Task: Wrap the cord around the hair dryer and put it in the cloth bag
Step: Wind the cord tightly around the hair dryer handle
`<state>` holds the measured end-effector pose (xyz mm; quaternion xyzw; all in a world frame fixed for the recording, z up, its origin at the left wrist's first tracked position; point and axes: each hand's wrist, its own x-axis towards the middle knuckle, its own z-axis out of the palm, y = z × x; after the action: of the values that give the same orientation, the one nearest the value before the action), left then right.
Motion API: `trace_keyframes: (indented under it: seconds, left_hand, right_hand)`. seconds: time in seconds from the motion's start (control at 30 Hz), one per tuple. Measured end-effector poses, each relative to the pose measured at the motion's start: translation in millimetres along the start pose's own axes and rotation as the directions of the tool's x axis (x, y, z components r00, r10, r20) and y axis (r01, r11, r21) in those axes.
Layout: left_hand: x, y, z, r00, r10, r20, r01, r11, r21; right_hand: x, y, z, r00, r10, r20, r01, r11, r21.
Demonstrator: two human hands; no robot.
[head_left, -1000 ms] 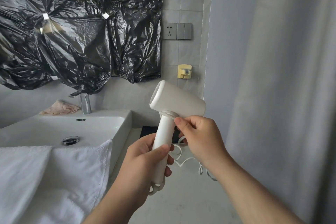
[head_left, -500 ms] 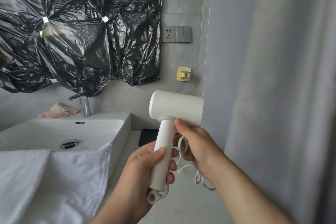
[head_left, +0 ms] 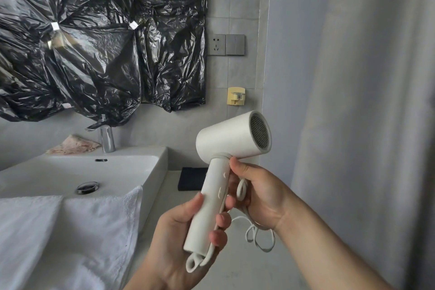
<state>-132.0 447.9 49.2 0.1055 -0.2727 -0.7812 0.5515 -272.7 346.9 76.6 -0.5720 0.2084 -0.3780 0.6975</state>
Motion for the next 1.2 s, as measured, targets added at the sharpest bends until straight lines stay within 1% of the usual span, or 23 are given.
trace_keyframes:
  seconds: [0.07,0.13,0.17,0.2,0.23,0.27,0.3,0.33,0.37,0.4,0.43,0.47,0.5,0.57,0.63,0.73,0.77,0.87,0.97,1.07,1.2]
  left_hand:
    - [-1,0,-1,1.0,-0.022,-0.004,0.022,1.0,-0.004]
    - [-3,2,2,0.999,-0.038,-0.037,0.04,0.997,0.068]
    - [-4,2,6,0.996,-0.034,-0.082,0.047,0.987,0.154]
    - [-4,2,10,0.988,0.005,-0.154,0.037,0.962,0.271]
    - [-4,1,13,0.965,0.093,-0.246,0.015,0.914,0.406]
    - [-3,1,13,0.922,0.22,-0.32,-0.004,0.829,0.56]
    - [-2,0,14,0.868,0.358,-0.344,0.002,0.69,0.724]
    - [-2,-3,17,0.825,0.475,-0.305,0.041,0.489,0.871]
    - [-2,-6,19,0.811,0.54,-0.227,0.104,0.25,0.963]
    - [-2,-10,19,0.813,0.564,-0.143,0.165,0.012,0.986]
    - [0,-14,16,0.814,0.577,-0.071,0.213,-0.183,0.96]
    - [3,-17,12,0.804,0.594,-0.025,0.241,-0.287,0.927]
    - [4,-17,7,0.79,0.614,-0.008,0.252,-0.312,0.916]
    - [5,-16,1,0.784,0.62,-0.016,0.202,-0.231,0.952]
    - [4,-12,-1,0.817,0.576,-0.031,0.11,-0.103,0.989]
    - [2,-8,4,0.848,0.52,-0.096,0.002,0.179,0.984]
    - [1,-8,5,0.858,0.501,-0.114,-0.025,0.263,0.965]
    - [-1,-6,9,0.883,0.454,-0.117,-0.123,0.465,0.877]
    - [-6,-4,10,0.913,0.394,-0.108,-0.195,0.652,0.733]
    - [-9,-4,9,0.935,0.339,-0.101,-0.221,0.784,0.58]
    - [-7,-6,3,0.948,0.29,-0.129,-0.208,0.874,0.44]
  right_hand:
    - [-1,0,-1,1.0,-0.017,-0.024,0.016,0.999,-0.032]
    - [-4,-1,-1,0.998,-0.026,-0.05,0.024,0.999,-0.036]
    - [-6,-2,-1,0.997,-0.03,-0.073,0.027,0.999,-0.031]
    - [-8,-3,0,0.994,-0.032,-0.107,0.029,0.999,-0.033]
    - [-8,-2,0,0.989,-0.043,-0.144,0.036,0.998,-0.05]
    - [-8,-1,0,0.981,-0.056,-0.184,0.042,0.996,-0.084]
    - [-7,0,-1,0.972,-0.072,-0.222,0.045,0.991,-0.126]
    - [-7,1,0,0.963,-0.087,-0.256,0.043,0.984,-0.171]
    - [-6,2,1,0.955,-0.105,-0.277,0.045,0.976,-0.214]
    - [-5,2,2,0.949,-0.12,-0.291,0.045,0.967,-0.251]
    - [-4,3,3,0.945,-0.133,-0.299,0.045,0.958,-0.284]
    - [-5,2,4,0.941,-0.144,-0.305,0.041,0.947,-0.32]
    - [-5,1,5,0.94,-0.156,-0.302,0.039,0.932,-0.36]
    - [-6,-1,5,0.944,-0.17,-0.282,0.038,0.906,-0.421]
    - [-8,-4,2,0.951,-0.163,-0.264,0.033,0.899,-0.437]
    - [-13,-7,-2,0.965,-0.149,-0.217,0.055,0.92,-0.388]
    - [-14,-8,-3,0.966,-0.156,-0.206,0.067,0.922,-0.383]
    - [-16,-11,-5,0.958,-0.188,-0.218,0.079,0.9,-0.429]
    - [-17,-16,-6,0.948,-0.204,-0.243,0.071,0.883,-0.465]
    - [-19,-17,-3,0.936,-0.231,-0.266,0.079,0.874,-0.48]
    - [-19,-10,3,0.9,-0.298,-0.318,0.082,0.832,-0.548]
